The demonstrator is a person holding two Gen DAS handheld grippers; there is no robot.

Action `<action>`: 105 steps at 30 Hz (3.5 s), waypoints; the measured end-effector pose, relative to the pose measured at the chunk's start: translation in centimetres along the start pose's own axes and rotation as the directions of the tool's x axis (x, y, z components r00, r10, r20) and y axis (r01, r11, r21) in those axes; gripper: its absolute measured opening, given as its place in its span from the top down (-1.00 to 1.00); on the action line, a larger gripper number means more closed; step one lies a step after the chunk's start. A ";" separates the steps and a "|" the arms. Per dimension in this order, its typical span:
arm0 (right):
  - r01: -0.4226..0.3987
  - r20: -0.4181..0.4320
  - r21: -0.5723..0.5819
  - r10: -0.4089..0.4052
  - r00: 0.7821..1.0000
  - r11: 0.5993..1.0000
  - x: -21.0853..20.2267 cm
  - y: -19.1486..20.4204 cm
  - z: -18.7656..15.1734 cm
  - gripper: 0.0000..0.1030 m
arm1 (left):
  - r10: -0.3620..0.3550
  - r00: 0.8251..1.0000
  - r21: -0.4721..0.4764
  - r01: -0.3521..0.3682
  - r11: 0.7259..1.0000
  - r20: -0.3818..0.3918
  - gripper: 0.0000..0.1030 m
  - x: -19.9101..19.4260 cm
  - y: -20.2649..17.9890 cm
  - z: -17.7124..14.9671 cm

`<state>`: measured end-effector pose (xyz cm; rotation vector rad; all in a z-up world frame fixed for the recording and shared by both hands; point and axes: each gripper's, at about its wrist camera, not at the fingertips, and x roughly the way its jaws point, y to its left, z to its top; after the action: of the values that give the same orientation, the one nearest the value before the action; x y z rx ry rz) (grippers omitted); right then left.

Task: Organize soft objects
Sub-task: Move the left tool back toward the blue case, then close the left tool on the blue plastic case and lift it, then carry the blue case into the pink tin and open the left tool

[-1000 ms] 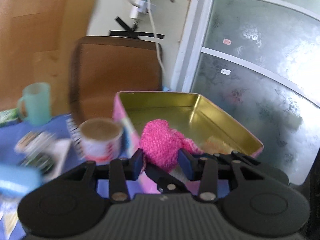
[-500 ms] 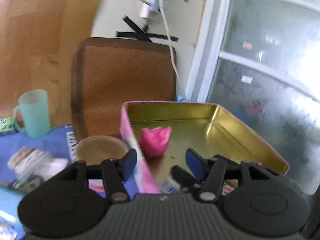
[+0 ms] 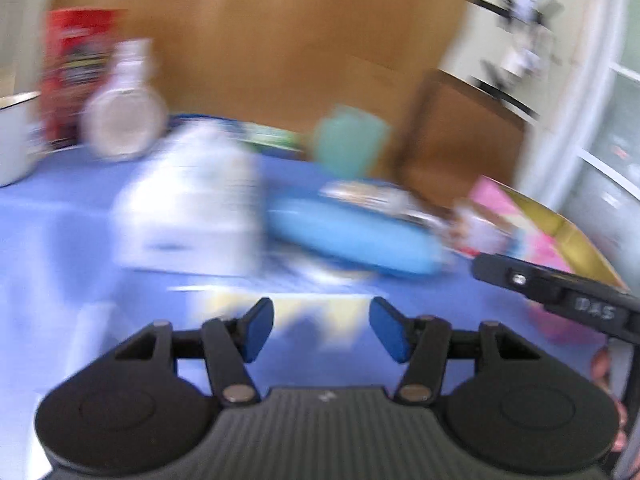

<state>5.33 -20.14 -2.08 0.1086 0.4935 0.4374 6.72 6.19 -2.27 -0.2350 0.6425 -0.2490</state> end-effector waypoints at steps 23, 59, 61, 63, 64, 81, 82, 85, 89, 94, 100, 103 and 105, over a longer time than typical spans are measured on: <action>-0.221 -0.239 0.061 0.229 0.944 0.973 12.4 6.4 5.2 0.30 | -0.063 0.983 -0.219 0.100 0.971 0.172 -0.06 -3.9 8.4 -1.3; -0.185 -0.173 -0.079 0.169 0.970 0.980 1.0 4.5 -2.5 -0.28 | -0.118 0.984 0.003 0.119 0.993 -0.134 -0.23 1.1 -1.0 2.0; -0.186 -0.189 -0.106 0.164 0.968 0.977 1.2 5.1 -2.7 -0.31 | -0.152 0.974 -0.030 0.149 0.988 -0.170 -0.11 2.1 -1.1 1.7; -0.168 -0.189 -0.108 0.146 0.971 0.980 1.1 5.0 -2.6 -0.33 | -0.134 0.974 -0.054 0.126 0.991 -0.183 -0.10 2.5 -1.6 1.2; -0.168 -0.190 -0.102 0.147 0.971 0.980 0.9 4.7 -2.6 -0.34 | -0.136 0.973 -0.065 0.126 0.990 -0.185 -0.09 2.5 -1.8 1.0; 0.013 -0.154 -0.149 -0.036 0.987 0.989 -3.6 2.0 -6.4 -0.35 | -0.130 0.984 0.117 0.145 0.983 -0.121 -0.57 2.2 -6.3 3.1; 0.020 -0.155 -0.152 -0.043 0.987 0.988 -3.3 1.9 -6.5 -0.35 | -0.111 0.986 0.135 0.127 0.983 -0.120 -0.60 2.8 -6.2 3.5; 0.044 -0.146 -0.148 -0.066 0.987 0.988 -3.1 1.3 -6.3 -0.31 | -0.111 0.979 0.113 0.131 0.985 -0.170 -0.60 5.3 -5.8 4.3; 0.100 -0.125 -0.172 -0.123 0.985 0.980 -3.1 0.9 -6.4 -0.22 | -0.163 0.961 0.069 0.183 0.981 -0.224 -0.56 7.2 -5.8 3.8; 0.092 -0.116 -0.180 -0.114 0.987 0.979 -3.1 0.3 -6.5 -0.21 | -0.186 0.954 0.039 0.200 0.979 -0.235 -0.42 7.2 -6.0 2.1; 0.059 -0.116 -0.193 -0.083 0.990 0.979 -3.9 0.3 -6.9 -0.20 | -0.178 0.962 -0.038 0.174 0.984 -0.206 -0.32 5.6 -5.3 1.1; 0.080 -0.109 -0.184 -0.102 0.989 0.980 -4.9 -0.1 -7.3 -0.19 | -0.208 0.957 -0.069 0.198 0.978 -0.203 -0.34 4.6 -5.5 0.3; 0.109 -0.104 -0.182 -0.129 0.986 0.977 -5.7 -0.4 -7.4 -0.19 | -0.228 0.948 -0.045 0.224 0.974 -0.221 -0.36 4.3 -6.6 -0.3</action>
<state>-2.56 -22.93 -6.18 -0.1167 0.5699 0.3688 8.82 -1.39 -2.92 -0.3021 0.8441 -0.4959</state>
